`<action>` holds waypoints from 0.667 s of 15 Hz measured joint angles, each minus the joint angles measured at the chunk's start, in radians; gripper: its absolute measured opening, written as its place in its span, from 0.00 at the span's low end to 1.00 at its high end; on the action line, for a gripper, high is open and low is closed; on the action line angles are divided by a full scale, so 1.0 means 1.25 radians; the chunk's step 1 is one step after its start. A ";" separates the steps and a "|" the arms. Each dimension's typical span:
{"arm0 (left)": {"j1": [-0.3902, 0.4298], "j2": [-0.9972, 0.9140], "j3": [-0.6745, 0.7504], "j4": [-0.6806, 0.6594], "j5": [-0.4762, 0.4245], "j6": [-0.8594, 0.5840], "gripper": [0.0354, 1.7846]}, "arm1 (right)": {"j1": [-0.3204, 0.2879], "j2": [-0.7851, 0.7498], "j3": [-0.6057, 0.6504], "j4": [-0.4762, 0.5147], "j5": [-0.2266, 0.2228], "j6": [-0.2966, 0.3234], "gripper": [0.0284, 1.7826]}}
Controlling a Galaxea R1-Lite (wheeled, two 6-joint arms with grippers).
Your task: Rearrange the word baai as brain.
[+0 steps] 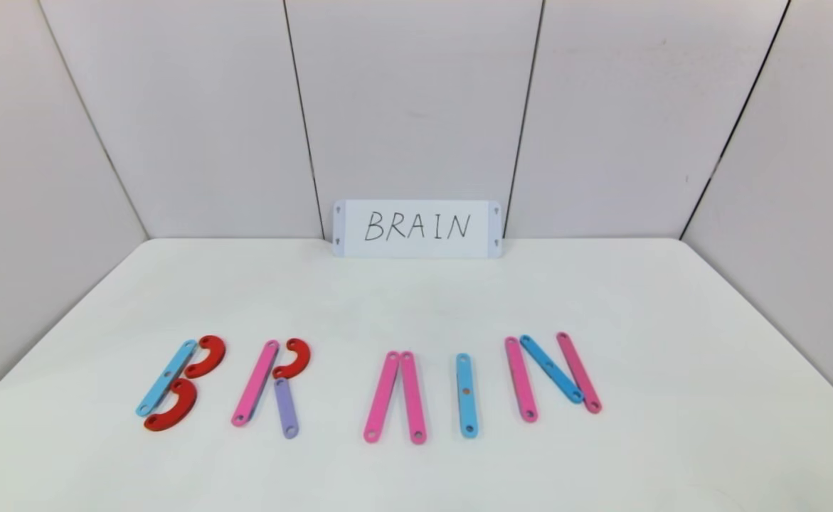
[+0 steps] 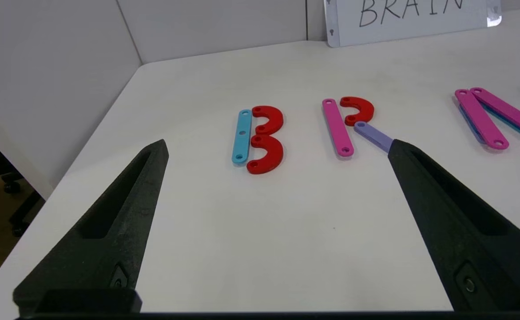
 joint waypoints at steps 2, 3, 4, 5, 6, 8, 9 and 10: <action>0.001 -0.004 0.019 0.038 -0.006 -0.004 0.97 | 0.000 -0.001 0.004 0.074 0.006 0.013 0.97; 0.001 -0.005 0.022 0.042 -0.006 -0.008 0.97 | 0.000 -0.001 0.005 0.097 0.007 0.026 0.97; 0.001 -0.006 0.023 0.042 -0.006 -0.016 0.97 | 0.000 -0.001 0.005 0.093 0.009 0.030 0.97; 0.000 -0.006 0.024 0.042 -0.005 -0.035 0.97 | 0.000 -0.001 0.005 0.093 0.009 0.033 0.97; 0.000 -0.006 0.025 0.041 -0.003 -0.059 0.97 | 0.000 -0.001 0.005 0.093 0.006 0.039 0.97; 0.000 -0.007 0.025 0.041 -0.003 -0.085 0.97 | 0.000 -0.001 0.005 0.093 0.002 0.049 0.97; 0.000 -0.007 0.025 0.041 -0.002 -0.089 0.97 | 0.000 -0.001 0.005 0.093 0.001 0.065 0.97; 0.000 -0.007 0.025 0.041 -0.001 -0.093 0.97 | 0.000 -0.001 0.005 0.093 0.001 0.070 0.97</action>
